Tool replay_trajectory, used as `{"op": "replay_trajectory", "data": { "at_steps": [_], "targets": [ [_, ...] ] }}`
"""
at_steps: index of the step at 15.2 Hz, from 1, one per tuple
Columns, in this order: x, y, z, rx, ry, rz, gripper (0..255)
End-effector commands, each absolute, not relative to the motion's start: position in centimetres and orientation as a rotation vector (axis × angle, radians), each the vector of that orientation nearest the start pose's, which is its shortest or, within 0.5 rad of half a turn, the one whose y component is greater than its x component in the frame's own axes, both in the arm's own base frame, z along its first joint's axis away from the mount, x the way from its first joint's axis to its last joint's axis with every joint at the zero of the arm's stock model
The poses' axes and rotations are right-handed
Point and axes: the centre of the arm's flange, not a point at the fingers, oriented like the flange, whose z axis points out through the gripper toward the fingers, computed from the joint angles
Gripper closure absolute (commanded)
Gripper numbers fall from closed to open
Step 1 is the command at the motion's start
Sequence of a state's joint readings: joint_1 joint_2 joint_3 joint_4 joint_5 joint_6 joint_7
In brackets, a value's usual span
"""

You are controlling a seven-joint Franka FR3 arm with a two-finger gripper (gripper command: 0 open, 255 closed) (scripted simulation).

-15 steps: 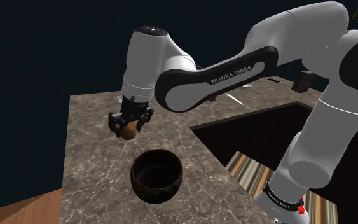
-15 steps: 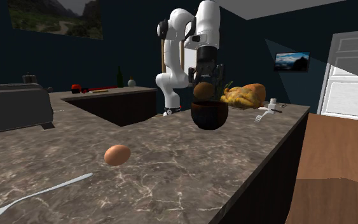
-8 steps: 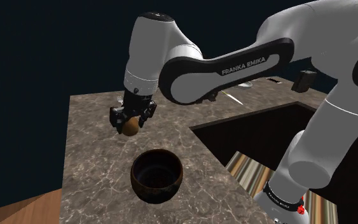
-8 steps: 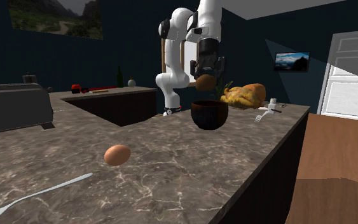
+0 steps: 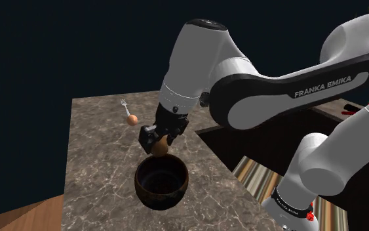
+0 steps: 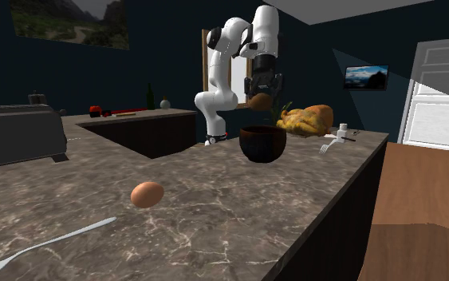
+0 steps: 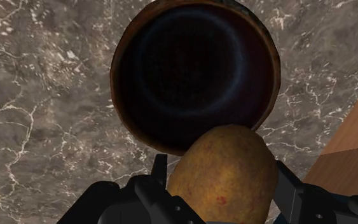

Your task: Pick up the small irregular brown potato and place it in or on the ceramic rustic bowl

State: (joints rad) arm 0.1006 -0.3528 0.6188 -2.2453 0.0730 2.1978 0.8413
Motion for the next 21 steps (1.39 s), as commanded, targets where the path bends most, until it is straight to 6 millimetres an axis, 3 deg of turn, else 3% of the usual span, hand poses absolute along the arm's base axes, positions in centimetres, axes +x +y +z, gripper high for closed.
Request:
{"op": "replay_trajectory", "data": {
  "at_steps": [1, 14, 21],
  "targets": [
    [31.9, 33.8, 50.5, -3.031, 0.248, -0.417, 255],
    [31.9, 33.8, 43.8, -3.031, 0.248, -0.417, 255],
    [31.9, 33.8, 43.8, -3.031, 0.248, -0.417, 255]
  ]
}}
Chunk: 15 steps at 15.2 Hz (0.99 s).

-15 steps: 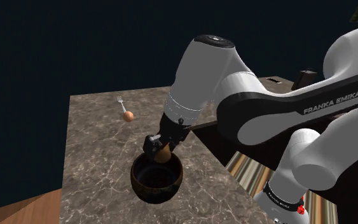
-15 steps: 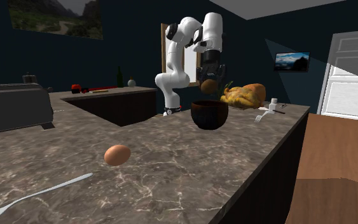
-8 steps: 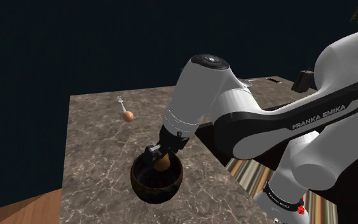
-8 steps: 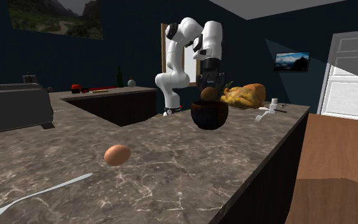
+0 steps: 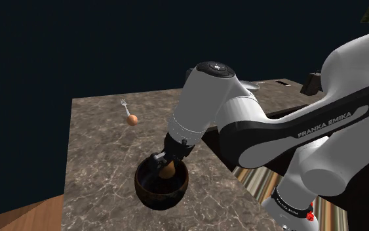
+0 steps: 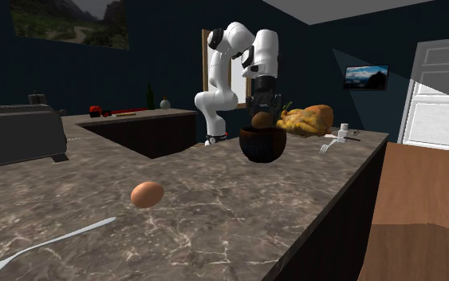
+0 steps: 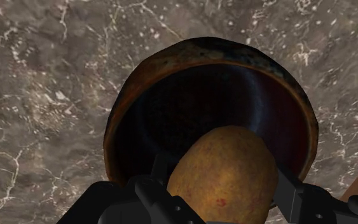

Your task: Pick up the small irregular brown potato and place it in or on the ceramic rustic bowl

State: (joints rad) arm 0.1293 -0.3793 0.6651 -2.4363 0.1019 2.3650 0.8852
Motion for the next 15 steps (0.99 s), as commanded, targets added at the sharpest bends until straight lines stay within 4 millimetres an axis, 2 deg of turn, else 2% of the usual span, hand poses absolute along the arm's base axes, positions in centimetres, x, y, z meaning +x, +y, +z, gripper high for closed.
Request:
{"op": "replay_trajectory", "data": {
  "at_steps": [1, 2, 7, 11, 15],
  "targets": [
    [31.9, 33.8, 43.8, -3.031, 0.248, -0.417, 255],
    [31.9, 33.8, 43.8, -3.031, 0.248, -0.417, 0],
    [31.9, 33.8, 43.8, -3.031, 0.248, -0.417, 0],
    [30.5, 33.5, 48.6, -3.031, 0.248, -0.417, 0],
    [30.5, 33.5, 48.6, -3.031, 0.248, -0.417, 0]
  ]
}}
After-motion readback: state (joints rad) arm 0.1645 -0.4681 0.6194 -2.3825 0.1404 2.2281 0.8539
